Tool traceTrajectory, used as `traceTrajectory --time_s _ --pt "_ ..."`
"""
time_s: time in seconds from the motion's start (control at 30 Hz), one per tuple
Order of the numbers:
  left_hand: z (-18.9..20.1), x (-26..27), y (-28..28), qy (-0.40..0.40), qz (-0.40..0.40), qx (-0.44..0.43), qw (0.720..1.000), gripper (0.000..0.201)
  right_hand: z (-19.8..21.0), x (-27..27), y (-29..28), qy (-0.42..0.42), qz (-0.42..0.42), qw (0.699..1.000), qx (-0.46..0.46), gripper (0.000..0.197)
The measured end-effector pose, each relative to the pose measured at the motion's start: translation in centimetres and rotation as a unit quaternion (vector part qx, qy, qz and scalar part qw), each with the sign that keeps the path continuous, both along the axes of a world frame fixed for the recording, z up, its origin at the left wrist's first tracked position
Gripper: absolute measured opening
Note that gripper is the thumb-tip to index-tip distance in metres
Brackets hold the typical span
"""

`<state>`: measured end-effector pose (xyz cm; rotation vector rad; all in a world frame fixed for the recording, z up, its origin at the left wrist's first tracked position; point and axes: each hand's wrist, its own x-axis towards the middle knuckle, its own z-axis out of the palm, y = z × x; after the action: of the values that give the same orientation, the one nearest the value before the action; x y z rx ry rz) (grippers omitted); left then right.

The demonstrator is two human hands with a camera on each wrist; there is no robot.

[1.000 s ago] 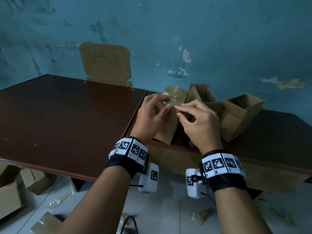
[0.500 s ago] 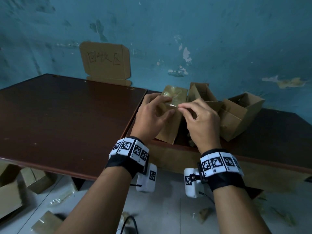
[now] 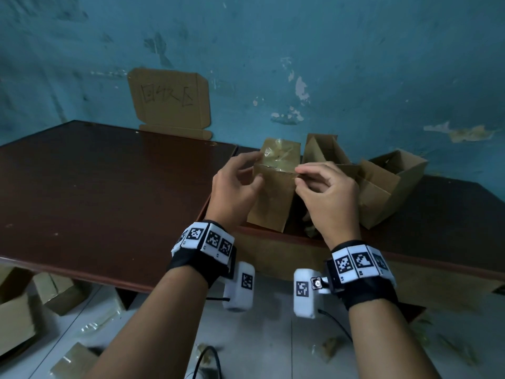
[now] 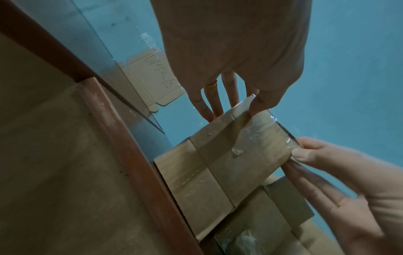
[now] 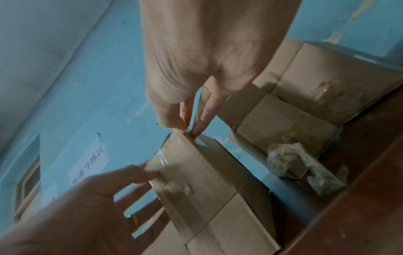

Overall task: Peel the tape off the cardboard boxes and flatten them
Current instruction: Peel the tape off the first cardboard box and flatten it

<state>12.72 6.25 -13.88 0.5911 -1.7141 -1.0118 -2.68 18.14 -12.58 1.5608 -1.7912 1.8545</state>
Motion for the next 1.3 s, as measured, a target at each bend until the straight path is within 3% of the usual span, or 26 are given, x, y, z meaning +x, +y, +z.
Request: traceTrajectory --time_s 0.23,0.5,0.67,1.3 --pt "0.4 0.3 0.0 0.088 -0.094 0.136 0.982 0.036 0.1 0.2 0.0 -0.071 0.021 0.997 -0.009 0.019" --pt "0.5 0.4 0.1 0.1 -0.1 0.151 0.978 0.031 0.2 0.1 -0.1 -0.08 0.02 0.997 -0.012 0.014" --pt "0.5 0.3 -0.1 0.121 -0.093 0.178 0.972 0.031 0.2 0.1 0.0 -0.11 0.053 0.993 0.001 0.024" --pt "-0.7 0.2 -0.8 0.112 -0.11 0.095 0.983 0.029 0.0 -0.3 0.1 -0.118 0.046 0.992 -0.007 0.018"
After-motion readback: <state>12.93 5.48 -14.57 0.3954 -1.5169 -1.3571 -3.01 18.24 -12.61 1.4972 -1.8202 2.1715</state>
